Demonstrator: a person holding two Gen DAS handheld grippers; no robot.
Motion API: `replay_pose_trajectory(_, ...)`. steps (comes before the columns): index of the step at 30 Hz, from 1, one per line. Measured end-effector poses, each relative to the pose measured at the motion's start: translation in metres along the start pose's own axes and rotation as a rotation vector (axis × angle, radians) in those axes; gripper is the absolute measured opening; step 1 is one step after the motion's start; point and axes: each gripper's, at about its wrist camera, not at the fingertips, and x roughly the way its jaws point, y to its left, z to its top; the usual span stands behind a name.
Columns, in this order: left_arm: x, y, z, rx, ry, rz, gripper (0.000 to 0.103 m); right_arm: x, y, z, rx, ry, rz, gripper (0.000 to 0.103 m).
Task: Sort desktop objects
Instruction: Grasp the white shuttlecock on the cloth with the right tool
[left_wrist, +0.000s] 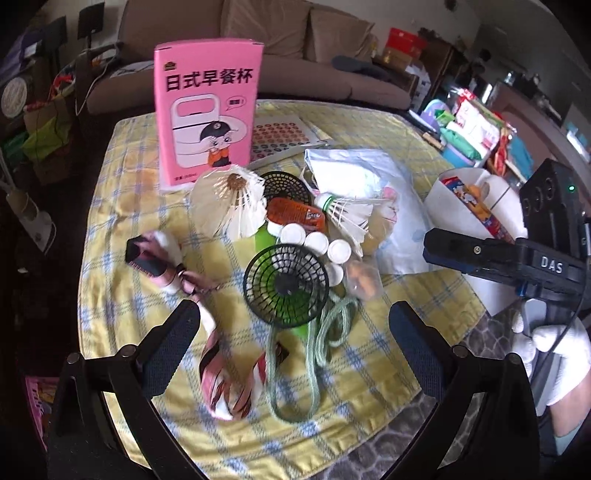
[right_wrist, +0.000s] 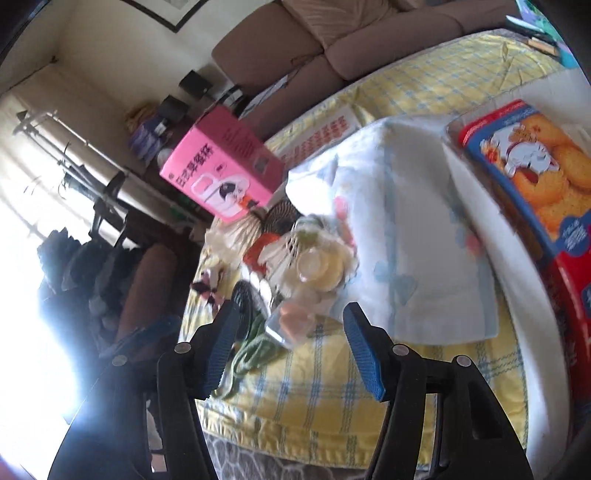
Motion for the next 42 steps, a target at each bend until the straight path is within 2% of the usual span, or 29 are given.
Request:
replay_pose_trajectory(4,0.006,-0.005,0.008,-0.027,-0.001,-0.040,0.102,-0.002,0.003,0.011,0.002,-0.026,0.024,0.062)
replay_pose_trajectory(9,0.003,-0.008,0.014,-0.050,-0.021,-0.067,0.102,0.000,0.001,0.026,0.069,-0.064,0.086,0.062)
replay_pose_trajectory(13,0.001,-0.004,0.014,-0.075,-0.017,-0.085,0.102,0.002,0.003,0.039,0.039,-0.085,0.045,0.065)
replay_pose_trajectory(17,-0.003,0.008,0.016,-0.122,-0.025,-0.103,0.102,0.011,0.002,0.051,0.020,-0.062,0.005,0.066)
replay_pose_trajectory(19,-0.009,0.023,0.018,-0.179,-0.049,-0.105,0.102,0.017,0.008,0.057,-0.031,-0.039,-0.016,0.066)
replay_pose_trajectory(22,-0.018,0.047,0.020,-0.259,-0.080,-0.096,0.102,0.032,0.029,0.068,-0.171,0.046,-0.088,0.066)
replay_pose_trajectory(27,-0.024,0.069,0.018,-0.363,-0.108,-0.143,0.102,0.082,0.070,0.085,-0.407,0.295,-0.216,0.066)
replay_pose_trajectory(30,-0.022,0.068,0.019,-0.361,-0.101,-0.148,0.102,0.110,0.076,0.090,-0.447,0.432,-0.278,0.062)
replay_pose_trajectory(33,-0.021,0.065,0.019,-0.344,-0.095,-0.141,0.103,0.129,0.067,0.088,-0.431,0.529,-0.302,0.052)
replay_pose_trajectory(34,-0.020,0.064,0.019,-0.344,-0.093,-0.147,0.102,0.133,0.064,0.087,-0.435,0.552,-0.315,0.049)
replay_pose_trajectory(36,-0.021,0.064,0.019,-0.347,-0.094,-0.158,0.103,0.144,0.060,0.080,-0.485,0.599,-0.372,0.051)
replay_pose_trajectory(39,-0.023,0.064,0.019,-0.348,-0.096,-0.171,0.103,0.149,0.054,0.077,-0.494,0.626,-0.385,0.049)
replay_pose_trajectory(40,-0.024,0.064,0.019,-0.348,-0.097,-0.172,0.103,0.148,0.054,0.077,-0.502,0.614,-0.384,0.039)
replay_pose_trajectory(41,-0.024,0.064,0.019,-0.350,-0.098,-0.173,0.103,0.143,0.054,0.078,-0.512,0.593,-0.378,0.033)
replay_pose_trajectory(42,-0.024,0.065,0.019,-0.353,-0.100,-0.175,0.103,0.139,0.054,0.079,-0.511,0.576,-0.368,0.033)
